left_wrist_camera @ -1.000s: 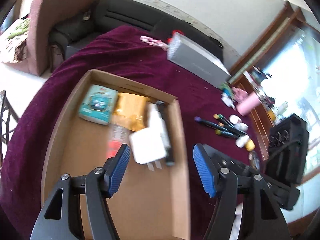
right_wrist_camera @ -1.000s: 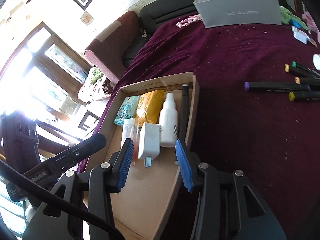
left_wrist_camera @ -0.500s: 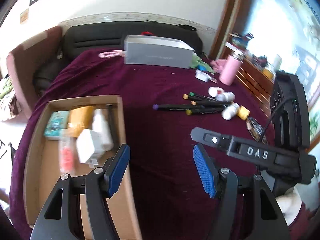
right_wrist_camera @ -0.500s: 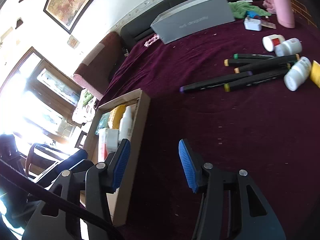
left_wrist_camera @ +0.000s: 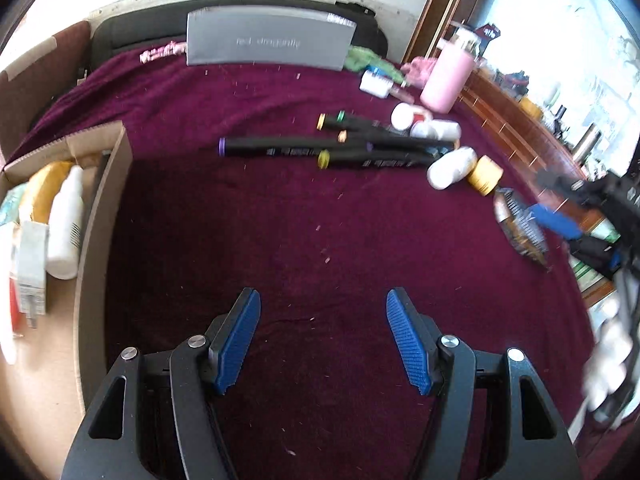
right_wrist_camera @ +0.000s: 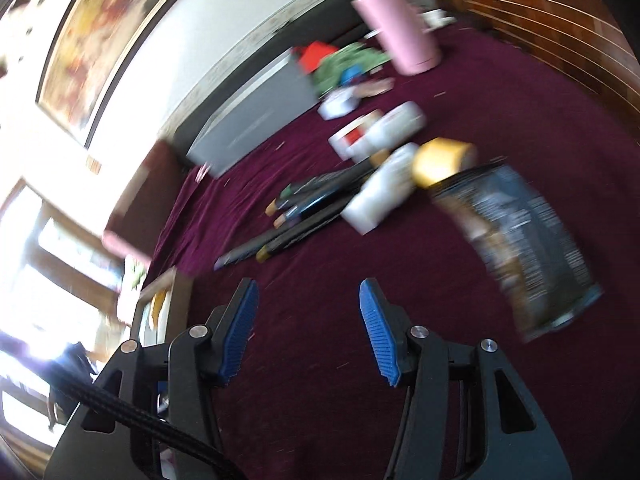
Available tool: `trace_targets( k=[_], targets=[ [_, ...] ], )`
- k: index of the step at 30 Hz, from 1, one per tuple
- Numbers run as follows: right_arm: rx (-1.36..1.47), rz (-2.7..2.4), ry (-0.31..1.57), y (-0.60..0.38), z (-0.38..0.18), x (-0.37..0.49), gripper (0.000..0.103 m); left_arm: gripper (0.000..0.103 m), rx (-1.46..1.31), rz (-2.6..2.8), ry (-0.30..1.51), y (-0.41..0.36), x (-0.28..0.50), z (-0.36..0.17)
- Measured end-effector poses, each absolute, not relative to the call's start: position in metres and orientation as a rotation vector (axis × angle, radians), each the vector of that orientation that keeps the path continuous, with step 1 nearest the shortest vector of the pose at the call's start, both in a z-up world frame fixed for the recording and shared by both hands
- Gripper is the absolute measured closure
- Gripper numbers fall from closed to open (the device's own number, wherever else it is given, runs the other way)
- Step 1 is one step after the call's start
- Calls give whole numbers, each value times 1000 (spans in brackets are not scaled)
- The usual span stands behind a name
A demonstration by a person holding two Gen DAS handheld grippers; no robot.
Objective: Organize objects
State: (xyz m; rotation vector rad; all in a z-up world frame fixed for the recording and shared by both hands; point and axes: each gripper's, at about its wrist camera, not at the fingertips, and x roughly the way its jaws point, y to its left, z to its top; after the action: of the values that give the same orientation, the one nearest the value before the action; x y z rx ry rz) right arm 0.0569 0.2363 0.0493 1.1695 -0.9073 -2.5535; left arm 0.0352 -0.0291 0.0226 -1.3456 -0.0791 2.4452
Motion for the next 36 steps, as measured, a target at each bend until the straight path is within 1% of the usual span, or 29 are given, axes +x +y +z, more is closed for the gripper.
trace_targets(
  k=[2, 4, 6, 8, 11, 13, 17, 21, 24, 28, 32, 36],
  targets=[
    [1151, -2581, -973, 263, 47, 57, 51, 43, -1343, 2441, -80, -29, 35, 17],
    [1133, -2612, -1023, 286, 47, 58, 51, 41, -1310, 2455, -23, -25, 38, 15],
    [1121, -2650, -1080, 310, 45, 59, 51, 34, -1278, 2455, 5, -21, 41, 13],
    [1120, -2677, -1121, 326, 44, 59, 51, 23, -1266, 2443, 17, -18, 40, 12],
    [1129, -2728, -1160, 346, 41, 53, 50, 17, -1257, 2418, -24, -20, 38, 13],
    [1155, -2749, -1164, 352, 36, 47, 46, 13, -1253, 2402, -35, -20, 37, 13],
    [1265, -2748, -1138, 358, 19, 29, 46, 3, -1252, 2383, -11, -14, 36, 12],
    [1289, -2615, -1156, 342, 7, 18, 45, 2, -1253, 2383, 6, -11, 37, 11],
    [1282, -2548, -1108, 321, 7, 15, 45, 2, -1253, 2383, 3, -11, 37, 11],
    [1316, -2468, -979, 286, 8, 11, 45, 2, -1254, 2383, 5, -11, 37, 11],
    [1338, -2500, -829, 264, 10, 15, 44, 2, -1255, 2384, 11, -11, 37, 11],
    [1322, -2522, -860, 270, 9, 19, 44, 2, -1259, 2388, 24, -10, 37, 11]
  ],
)
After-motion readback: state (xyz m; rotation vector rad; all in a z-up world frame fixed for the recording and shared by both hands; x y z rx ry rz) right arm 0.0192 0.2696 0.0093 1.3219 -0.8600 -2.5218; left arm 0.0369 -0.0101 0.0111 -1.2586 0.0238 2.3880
